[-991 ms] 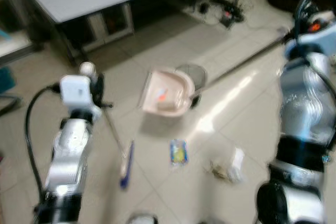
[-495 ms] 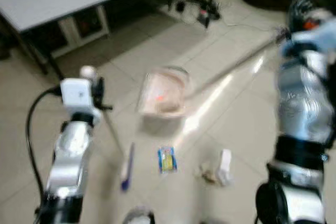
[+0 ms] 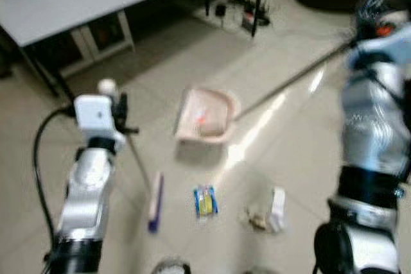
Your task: Sweep floor
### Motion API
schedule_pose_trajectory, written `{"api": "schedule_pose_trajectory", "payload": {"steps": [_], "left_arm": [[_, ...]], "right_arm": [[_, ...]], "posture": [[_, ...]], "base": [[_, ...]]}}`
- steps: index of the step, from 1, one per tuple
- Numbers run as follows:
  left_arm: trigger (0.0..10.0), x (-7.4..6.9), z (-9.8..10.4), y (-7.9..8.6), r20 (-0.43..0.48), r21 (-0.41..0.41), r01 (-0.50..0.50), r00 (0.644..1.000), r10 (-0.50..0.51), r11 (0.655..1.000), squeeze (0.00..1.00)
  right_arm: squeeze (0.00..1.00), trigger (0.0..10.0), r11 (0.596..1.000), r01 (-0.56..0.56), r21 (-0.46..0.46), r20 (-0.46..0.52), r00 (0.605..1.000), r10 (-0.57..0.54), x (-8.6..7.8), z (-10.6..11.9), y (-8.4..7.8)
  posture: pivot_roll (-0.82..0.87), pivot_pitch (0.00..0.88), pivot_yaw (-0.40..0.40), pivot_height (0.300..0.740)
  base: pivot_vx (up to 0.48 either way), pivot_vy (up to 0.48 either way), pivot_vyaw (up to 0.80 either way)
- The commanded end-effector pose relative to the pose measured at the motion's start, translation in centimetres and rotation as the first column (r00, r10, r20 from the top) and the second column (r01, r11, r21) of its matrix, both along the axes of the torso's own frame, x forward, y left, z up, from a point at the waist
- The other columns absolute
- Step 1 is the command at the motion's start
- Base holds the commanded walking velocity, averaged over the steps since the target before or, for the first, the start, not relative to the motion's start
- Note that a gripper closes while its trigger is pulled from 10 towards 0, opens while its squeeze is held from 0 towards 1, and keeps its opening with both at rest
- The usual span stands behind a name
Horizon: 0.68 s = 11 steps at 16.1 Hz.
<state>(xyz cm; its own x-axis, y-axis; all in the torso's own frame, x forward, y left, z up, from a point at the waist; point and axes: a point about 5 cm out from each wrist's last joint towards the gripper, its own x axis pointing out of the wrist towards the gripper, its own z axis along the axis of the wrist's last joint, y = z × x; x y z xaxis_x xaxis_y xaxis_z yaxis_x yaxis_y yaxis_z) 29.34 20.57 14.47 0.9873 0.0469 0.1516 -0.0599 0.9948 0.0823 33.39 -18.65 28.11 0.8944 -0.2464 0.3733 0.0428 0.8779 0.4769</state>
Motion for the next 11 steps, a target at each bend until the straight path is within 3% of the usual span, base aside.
{"api": "schedule_pose_trajectory", "payload": {"steps": [1,11], "left_arm": [[10.0,0.12,0.92,-0.33,0.041,0.016,0.008,0.999,-0.009,1.0,0.0],[10.0,0.28,1.07,-0.35,0.046,0.015,0.013,0.999,-0.013,1.0,0.0]], "right_arm": [[0.0,10.0,0.999,0.028,0.016,0.043,0.999,-0.029,-0.41,0.89,-0.78],[0.0,10.0,0.999,0.036,0.041,0.042,0.998,-0.037,-0.32,0.67,-1.01]], "posture": [[0.03,0.082,0.053,0.74],[0.03,0.079,0.054,0.74]], "base": [[0.375,0.0,0.0],[0.386,0.0,0.0]]}}
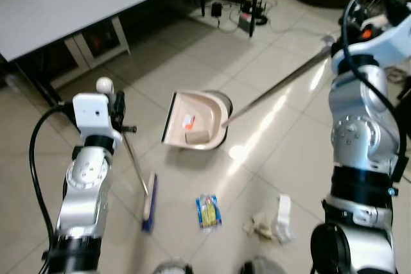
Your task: Sweep floor
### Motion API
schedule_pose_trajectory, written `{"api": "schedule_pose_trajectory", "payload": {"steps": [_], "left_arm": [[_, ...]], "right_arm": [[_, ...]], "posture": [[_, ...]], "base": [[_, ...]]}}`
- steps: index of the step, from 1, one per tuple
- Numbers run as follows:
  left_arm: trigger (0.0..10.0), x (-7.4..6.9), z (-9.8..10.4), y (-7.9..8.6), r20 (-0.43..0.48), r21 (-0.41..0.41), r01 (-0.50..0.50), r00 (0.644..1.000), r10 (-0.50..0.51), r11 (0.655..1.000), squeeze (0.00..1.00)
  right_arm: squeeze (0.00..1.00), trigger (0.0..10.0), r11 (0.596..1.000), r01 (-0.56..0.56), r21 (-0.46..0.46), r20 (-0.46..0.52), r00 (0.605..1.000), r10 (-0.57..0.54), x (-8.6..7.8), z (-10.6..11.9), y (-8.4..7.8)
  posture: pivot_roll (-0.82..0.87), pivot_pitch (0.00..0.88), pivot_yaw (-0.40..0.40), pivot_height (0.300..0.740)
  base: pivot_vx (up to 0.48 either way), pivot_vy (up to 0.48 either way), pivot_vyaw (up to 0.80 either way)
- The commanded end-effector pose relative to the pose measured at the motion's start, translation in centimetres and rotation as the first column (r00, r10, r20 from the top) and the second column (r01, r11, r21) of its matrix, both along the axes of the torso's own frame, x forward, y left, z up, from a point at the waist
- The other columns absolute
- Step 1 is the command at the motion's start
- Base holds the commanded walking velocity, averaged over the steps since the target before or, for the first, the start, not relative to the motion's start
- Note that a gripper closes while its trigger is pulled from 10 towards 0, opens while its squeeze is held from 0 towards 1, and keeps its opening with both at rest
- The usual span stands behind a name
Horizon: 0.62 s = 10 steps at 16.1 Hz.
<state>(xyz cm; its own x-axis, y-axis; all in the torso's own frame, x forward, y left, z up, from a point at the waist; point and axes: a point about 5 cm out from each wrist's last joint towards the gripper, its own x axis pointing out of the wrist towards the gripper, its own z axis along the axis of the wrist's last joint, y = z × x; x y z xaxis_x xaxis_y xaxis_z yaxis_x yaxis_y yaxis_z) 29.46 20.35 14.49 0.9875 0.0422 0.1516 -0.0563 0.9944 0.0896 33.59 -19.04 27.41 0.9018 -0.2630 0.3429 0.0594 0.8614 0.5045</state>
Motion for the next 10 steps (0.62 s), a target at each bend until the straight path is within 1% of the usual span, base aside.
{"api": "schedule_pose_trajectory", "payload": {"steps": [1,6,10], "left_arm": [[10.0,0.18,1.07,-0.12,0.046,0.008,0.01,0.999,-0.01,1.0,0.0],[10.0,0.22,1.13,-0.12,0.047,0.01,0.014,0.999,-0.015,1.0,0.0],[10.0,0.19,1.09,-0.15,0.046,0.009,0.017,0.999,-0.017,1.0,0.0]], "right_arm": [[0.0,10.0,0.999,0.034,0.009,0.066,0.997,-0.035,-0.52,1.35,-0.64],[0.0,10.0,0.999,0.026,0.033,0.073,0.997,-0.029,-0.59,1.29,-0.69],[0.0,10.0,0.999,0.024,0.034,0.07,0.997,-0.026,-0.57,1.23,-0.68]], "posture": [[0.03,0.08,0.055,0.74],[0.03,0.078,0.058,0.74],[0.03,0.079,0.058,0.74]], "base": [[0.394,0.0,0.0],[0.396,0.0,0.0],[0.394,0.0,0.0]]}}
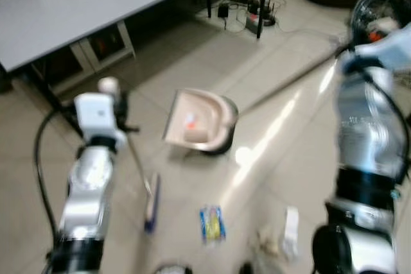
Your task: Sweep floor
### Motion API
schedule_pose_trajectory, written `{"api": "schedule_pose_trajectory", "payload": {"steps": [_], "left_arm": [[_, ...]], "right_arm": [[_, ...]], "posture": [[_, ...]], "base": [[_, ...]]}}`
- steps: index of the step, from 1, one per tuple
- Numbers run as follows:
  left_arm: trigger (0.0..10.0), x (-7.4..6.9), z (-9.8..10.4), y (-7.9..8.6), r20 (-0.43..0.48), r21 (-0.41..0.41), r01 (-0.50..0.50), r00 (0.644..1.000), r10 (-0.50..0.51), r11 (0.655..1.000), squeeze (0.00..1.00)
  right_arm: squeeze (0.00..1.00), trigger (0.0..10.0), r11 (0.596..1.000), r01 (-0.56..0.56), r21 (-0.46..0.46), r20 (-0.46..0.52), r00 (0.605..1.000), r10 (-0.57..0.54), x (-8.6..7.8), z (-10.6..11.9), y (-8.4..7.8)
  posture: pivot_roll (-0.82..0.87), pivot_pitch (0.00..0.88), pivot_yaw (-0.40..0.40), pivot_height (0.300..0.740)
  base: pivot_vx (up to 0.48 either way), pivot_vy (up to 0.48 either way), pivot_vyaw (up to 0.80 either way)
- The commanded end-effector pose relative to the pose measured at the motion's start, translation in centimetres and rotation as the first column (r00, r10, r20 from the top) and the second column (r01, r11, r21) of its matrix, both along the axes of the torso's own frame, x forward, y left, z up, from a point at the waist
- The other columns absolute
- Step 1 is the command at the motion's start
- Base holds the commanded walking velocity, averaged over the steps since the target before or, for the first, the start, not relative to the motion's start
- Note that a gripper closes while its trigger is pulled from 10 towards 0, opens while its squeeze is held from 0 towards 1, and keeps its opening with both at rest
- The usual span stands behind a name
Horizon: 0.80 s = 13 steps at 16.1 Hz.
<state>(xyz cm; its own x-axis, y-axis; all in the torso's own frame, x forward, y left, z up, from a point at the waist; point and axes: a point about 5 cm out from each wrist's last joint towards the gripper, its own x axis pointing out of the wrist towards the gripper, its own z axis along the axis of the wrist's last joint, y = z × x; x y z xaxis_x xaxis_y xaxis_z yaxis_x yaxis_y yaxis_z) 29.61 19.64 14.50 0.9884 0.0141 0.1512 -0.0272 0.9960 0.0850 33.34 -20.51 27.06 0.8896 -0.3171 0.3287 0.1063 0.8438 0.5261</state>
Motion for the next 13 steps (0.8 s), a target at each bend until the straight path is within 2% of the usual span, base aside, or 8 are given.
{"api": "schedule_pose_trajectory", "payload": {"steps": [1,9,13], "left_arm": [[10.0,0.03,1.08,0.57,0.046,0.013,-0.011,0.999,0.011,1.0,0.0],[10.0,-0.07,1.01,0.56,0.042,0.015,-0.01,0.999,0.009,1.0,0.0],[10.0,-0.08,0.99,0.55,0.042,0.015,-0.011,0.999,0.011,1.0,0.0]], "right_arm": [[0.0,10.0,1.0,-0.027,0.004,0.077,0.997,0.026,-0.31,1.54,0.85],[0.0,10.0,1.0,-0.023,-0.003,0.074,0.997,0.023,-0.32,1.4,0.85],[0.0,10.0,1.0,-0.026,0.001,0.068,0.997,0.026,-0.29,1.33,0.82]], "posture": [[0.03,0.08,0.057,0.74],[0.03,0.082,0.057,0.74],[0.03,0.085,0.057,0.74]], "base": [[0.39,0.0,0.0],[0.392,0.0,0.0],[0.393,0.0,-0.57]]}}
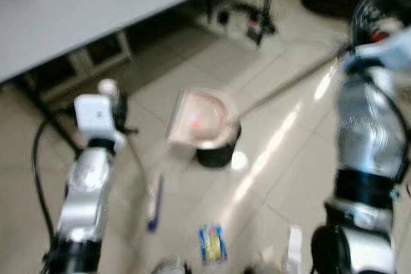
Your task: Sweep floor
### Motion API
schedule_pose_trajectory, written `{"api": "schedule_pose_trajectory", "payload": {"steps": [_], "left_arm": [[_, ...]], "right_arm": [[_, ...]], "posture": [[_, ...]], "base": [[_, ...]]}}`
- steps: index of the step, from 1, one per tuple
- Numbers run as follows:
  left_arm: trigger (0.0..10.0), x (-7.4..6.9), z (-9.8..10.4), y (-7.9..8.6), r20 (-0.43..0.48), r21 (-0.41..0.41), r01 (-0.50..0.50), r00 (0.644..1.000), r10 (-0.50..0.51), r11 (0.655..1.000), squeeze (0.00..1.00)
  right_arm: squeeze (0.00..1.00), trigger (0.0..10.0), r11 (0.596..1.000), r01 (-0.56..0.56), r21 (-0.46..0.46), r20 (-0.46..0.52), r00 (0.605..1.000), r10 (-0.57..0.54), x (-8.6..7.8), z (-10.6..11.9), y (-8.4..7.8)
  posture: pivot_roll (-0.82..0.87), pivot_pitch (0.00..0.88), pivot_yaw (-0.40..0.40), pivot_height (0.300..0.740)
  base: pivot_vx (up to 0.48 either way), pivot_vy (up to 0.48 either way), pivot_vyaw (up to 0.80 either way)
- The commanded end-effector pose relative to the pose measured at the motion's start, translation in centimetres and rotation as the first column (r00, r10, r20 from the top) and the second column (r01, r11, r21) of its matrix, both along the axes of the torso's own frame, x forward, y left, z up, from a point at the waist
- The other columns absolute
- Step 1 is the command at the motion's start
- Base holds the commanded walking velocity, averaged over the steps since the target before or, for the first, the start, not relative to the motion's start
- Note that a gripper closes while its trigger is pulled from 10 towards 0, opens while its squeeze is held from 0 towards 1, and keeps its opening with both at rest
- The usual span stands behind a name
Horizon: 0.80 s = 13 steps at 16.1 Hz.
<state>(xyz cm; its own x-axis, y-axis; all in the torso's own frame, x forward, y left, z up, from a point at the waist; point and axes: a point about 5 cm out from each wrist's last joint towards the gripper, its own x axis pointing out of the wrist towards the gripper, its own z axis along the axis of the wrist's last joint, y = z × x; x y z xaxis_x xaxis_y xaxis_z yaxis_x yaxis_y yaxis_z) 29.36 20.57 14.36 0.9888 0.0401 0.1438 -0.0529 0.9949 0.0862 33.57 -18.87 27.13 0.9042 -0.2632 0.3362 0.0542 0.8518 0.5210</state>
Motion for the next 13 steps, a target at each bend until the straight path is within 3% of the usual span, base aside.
{"api": "schedule_pose_trajectory", "payload": {"steps": [1,13], "left_arm": [[10.0,0.16,1.12,-0.41,0.049,0.015,0.015,0.999,-0.016,1.0,0.0],[10.0,0.35,1.24,-0.51,0.052,0.013,0.022,0.998,-0.023,1.0,0.0]], "right_arm": [[0.0,10.0,0.999,0.031,0.01,0.06,0.998,-0.032,-0.51,1.24,-0.84],[0.0,10.0,0.998,0.055,0.001,0.066,0.996,-0.055,-0.49,1.2,-0.97]], "posture": [[0.03,0.085,0.057,0.74],[0.04,0.086,0.061,0.74]], "base": [[0.394,0.0,0.0],[0.393,0.0,0.0]]}}
